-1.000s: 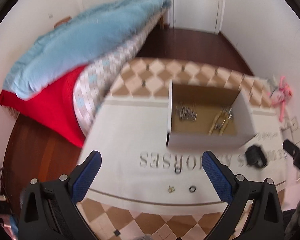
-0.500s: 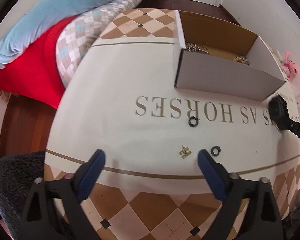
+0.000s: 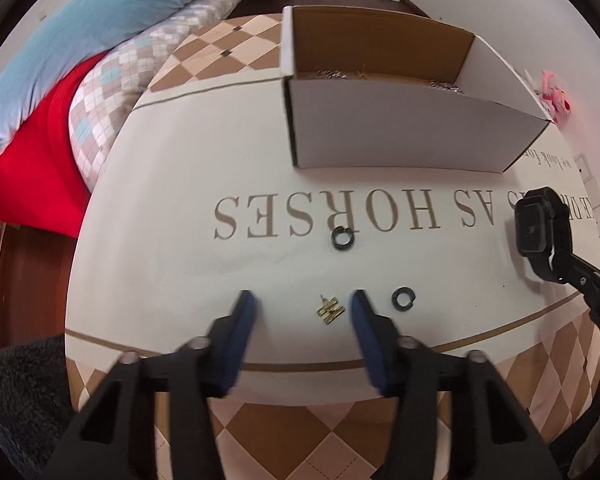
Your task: Organize jewelry
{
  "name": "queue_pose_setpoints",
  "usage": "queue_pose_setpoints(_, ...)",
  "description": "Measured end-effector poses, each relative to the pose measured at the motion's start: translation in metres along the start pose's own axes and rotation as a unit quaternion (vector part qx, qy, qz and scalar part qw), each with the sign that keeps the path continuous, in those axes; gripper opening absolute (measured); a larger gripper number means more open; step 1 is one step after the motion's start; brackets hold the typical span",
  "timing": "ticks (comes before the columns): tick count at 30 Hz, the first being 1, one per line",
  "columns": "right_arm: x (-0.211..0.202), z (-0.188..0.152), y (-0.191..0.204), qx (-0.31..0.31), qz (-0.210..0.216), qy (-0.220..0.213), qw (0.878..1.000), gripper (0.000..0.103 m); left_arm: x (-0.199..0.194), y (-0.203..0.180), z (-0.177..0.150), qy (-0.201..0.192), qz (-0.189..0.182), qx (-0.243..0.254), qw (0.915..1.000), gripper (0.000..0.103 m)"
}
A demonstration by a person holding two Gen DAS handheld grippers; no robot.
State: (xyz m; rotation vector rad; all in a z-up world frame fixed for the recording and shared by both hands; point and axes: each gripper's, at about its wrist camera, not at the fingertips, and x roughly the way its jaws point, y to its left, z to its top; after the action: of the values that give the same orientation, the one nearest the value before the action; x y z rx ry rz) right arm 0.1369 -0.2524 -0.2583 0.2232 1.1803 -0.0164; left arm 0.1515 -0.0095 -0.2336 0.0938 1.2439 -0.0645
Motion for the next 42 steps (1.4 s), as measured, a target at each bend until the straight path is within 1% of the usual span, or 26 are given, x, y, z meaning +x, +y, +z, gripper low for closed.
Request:
queue_pose_setpoints(1,0.001,0.000,-0.001,0.001,0.001,0.001,1.000,0.009,0.000,-0.002,0.001,-0.001,-0.003,0.005,1.0000,0.032)
queue_pose_setpoints(2,0.001,0.000,-0.001,0.001,0.001,0.001,1.000,0.009,0.000,-0.003,0.001,-0.002,-0.006,0.009,0.9999,0.026)
queue_pose_setpoints(3,0.002,0.000,-0.001,0.001,0.001,0.002,1.000,0.009,0.000,-0.005,0.001,-0.003,-0.010,0.012,0.9999,0.018)
queue_pose_setpoints(4,0.002,0.000,-0.001,0.002,0.002,0.002,1.000,0.009,-0.001,-0.007,0.001,-0.003,-0.013,0.015,0.9998,0.011)
queue_pose_setpoints(9,-0.003,0.003,0.001,0.002,0.006,-0.003,1.000,0.008,-0.002,-0.011,0.000,-0.003,-0.022,0.015,0.9996,0.009)
queue_pose_setpoints(10,-0.004,0.004,0.001,0.004,0.009,-0.006,1.000,0.008,-0.002,-0.010,-0.001,-0.003,-0.023,0.015,0.9996,0.005)
queue_pose_setpoints(16,-0.022,0.011,0.005,0.009,0.030,-0.020,0.999,0.008,-0.017,-0.002,0.006,-0.006,-0.049,0.001,0.9988,0.005)
queue_pose_setpoints(22,-0.049,0.027,0.010,0.019,0.064,-0.043,0.997,0.008,-0.052,0.023,0.023,-0.023,-0.096,-0.045,0.9941,0.005)
queue_pose_setpoints(25,-0.062,0.038,0.014,0.020,0.079,-0.056,0.995,0.008,-0.075,0.031,0.039,-0.042,-0.116,-0.057,0.9907,0.005)
queue_pose_setpoints(27,-0.068,0.049,0.017,0.021,0.090,-0.063,0.994,0.008,-0.088,0.034,0.055,-0.056,-0.126,-0.059,0.9886,0.005)
queue_pose_setpoints(30,-0.072,0.073,0.024,0.014,0.092,-0.075,0.993,0.008,-0.097,0.032,0.082,-0.073,-0.127,-0.052,0.9879,0.005)
queue_pose_setpoints(33,-0.067,0.096,0.031,0.002,0.086,-0.075,0.993,0.008,-0.096,0.027,0.111,-0.080,-0.122,-0.040,0.9884,0.005)
queue_pose_setpoints(36,-0.053,0.123,0.040,-0.015,0.078,-0.060,0.995,0.008,-0.081,0.019,0.137,-0.062,-0.120,-0.032,0.9903,0.005)
queue_pose_setpoints(37,-0.048,0.129,0.043,-0.021,0.075,-0.053,0.996,0.008,-0.075,0.019,0.145,-0.054,-0.127,-0.032,0.9899,0.005)
queue_pose_setpoints(40,-0.029,0.146,0.048,-0.032,0.076,-0.028,0.996,0.008,-0.057,0.016,0.163,-0.028,-0.129,-0.026,0.9908,0.006)
queue_pose_setpoints(41,-0.022,0.152,0.050,-0.034,0.078,-0.020,0.996,0.008,-0.052,0.016,0.167,-0.023,-0.123,-0.027,0.9918,0.007)
queue_pose_setpoints(42,-0.017,0.156,0.053,-0.038,0.079,-0.015,0.996,0.008,-0.047,0.017,0.171,-0.014,-0.106,-0.029,0.9938,0.007)
